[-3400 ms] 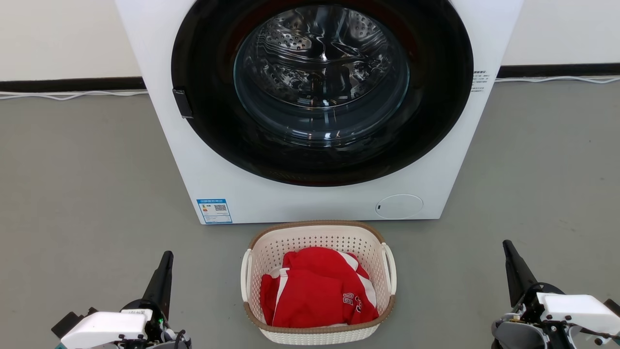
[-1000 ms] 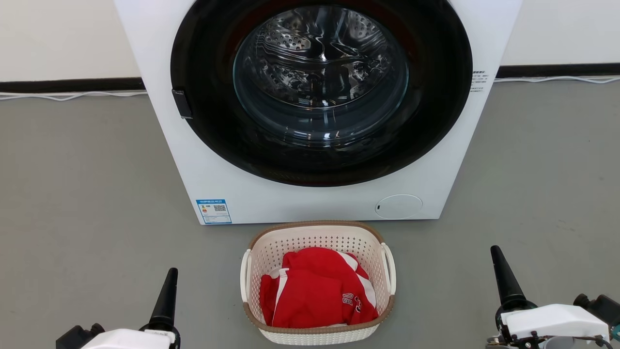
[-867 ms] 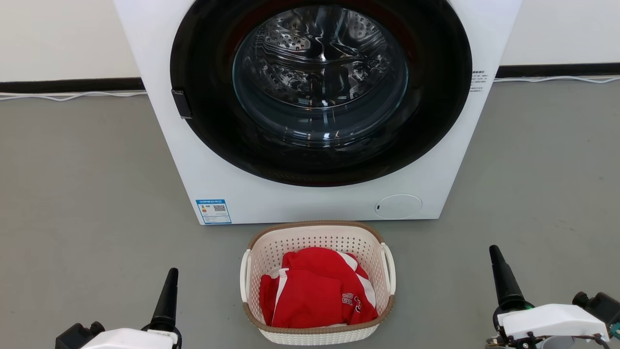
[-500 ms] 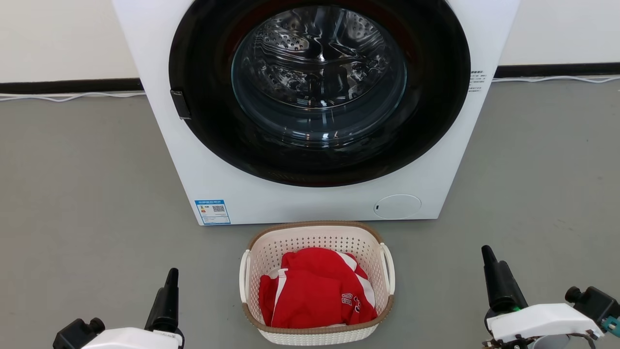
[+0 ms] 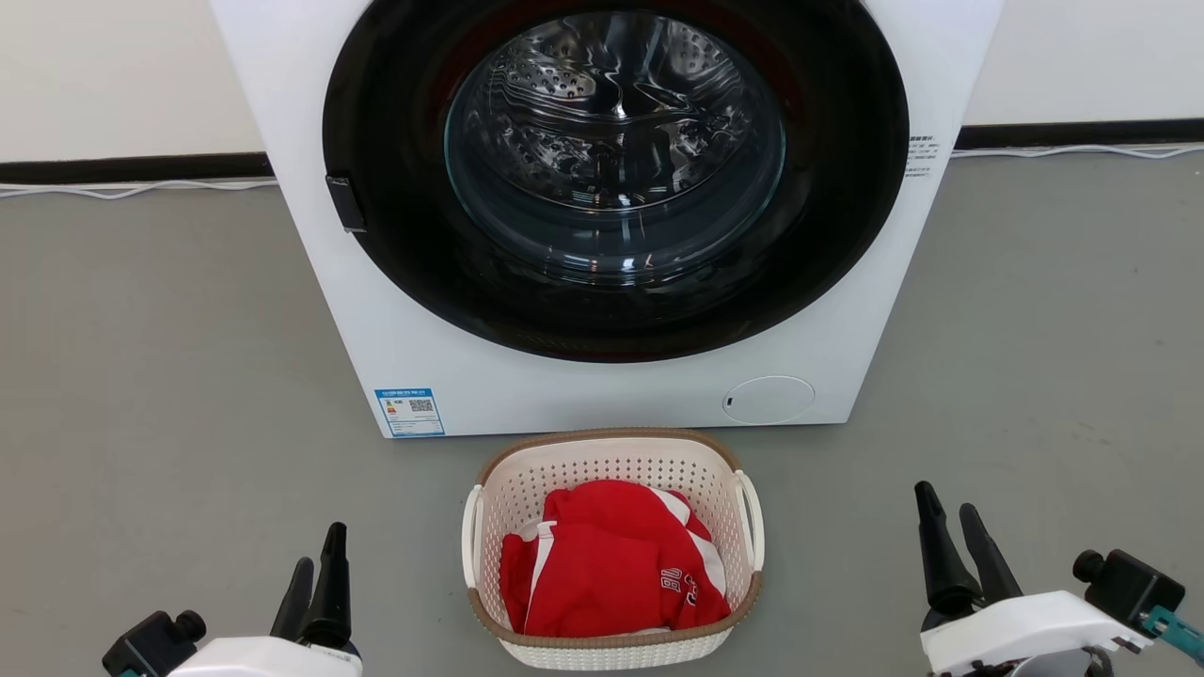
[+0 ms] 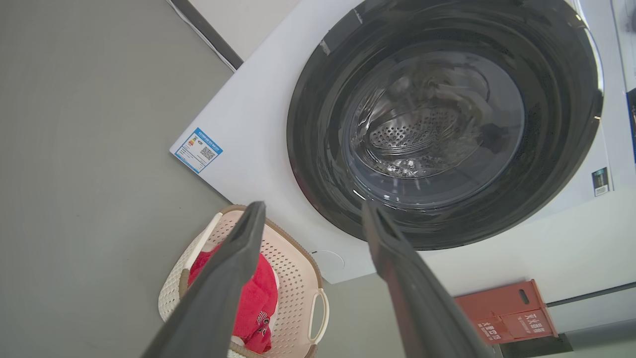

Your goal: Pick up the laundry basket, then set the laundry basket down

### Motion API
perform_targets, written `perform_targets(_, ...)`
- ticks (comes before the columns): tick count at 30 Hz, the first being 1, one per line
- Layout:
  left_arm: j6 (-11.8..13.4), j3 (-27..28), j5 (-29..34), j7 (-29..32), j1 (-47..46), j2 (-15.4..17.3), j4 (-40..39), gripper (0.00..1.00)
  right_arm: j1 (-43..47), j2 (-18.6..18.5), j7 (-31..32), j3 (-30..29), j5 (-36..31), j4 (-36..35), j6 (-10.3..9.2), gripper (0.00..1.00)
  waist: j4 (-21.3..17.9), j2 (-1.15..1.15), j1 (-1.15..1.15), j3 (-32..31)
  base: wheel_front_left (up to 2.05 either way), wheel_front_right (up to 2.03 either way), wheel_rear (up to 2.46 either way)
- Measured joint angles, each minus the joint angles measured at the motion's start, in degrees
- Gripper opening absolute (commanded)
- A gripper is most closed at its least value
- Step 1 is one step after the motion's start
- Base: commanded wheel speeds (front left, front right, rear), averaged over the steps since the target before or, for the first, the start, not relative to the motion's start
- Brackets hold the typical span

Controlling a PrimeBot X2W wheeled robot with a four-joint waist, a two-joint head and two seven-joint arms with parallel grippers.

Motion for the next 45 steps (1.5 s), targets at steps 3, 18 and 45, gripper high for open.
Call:
perform_targets(3, 0.0, 0.0, 1.4, -0.6, 0.0, 0.0, 0.2, 1.0, 0.0, 0.0, -0.5, 0.3, -2.1, 0.4, 0.0, 1.0, 0.0, 0.0, 0.0, 0.0, 0.0, 0.0, 0.0)
perform_targets(18, 0.0, 0.0, 11.4, -3.1, 0.1, 0.0, 0.8, 1.0, 0.0, -0.5, -3.2, 0.9, -13.5, 0.7, 0.01, 1.0, -0.3, 0.0, 0.0, 0.0, 0.0, 0.0, 0.0)
perform_targets(45, -0.1, 0.1, 27.9, -7.4, 0.3, 0.1, 1.5, 1.0, -0.2, -0.7, -7.3, 1.4, -31.6, 1.3, 0.02, 1.0, -0.7, 0.0, 0.0, 0.1, 0.0, 0.0, 0.0)
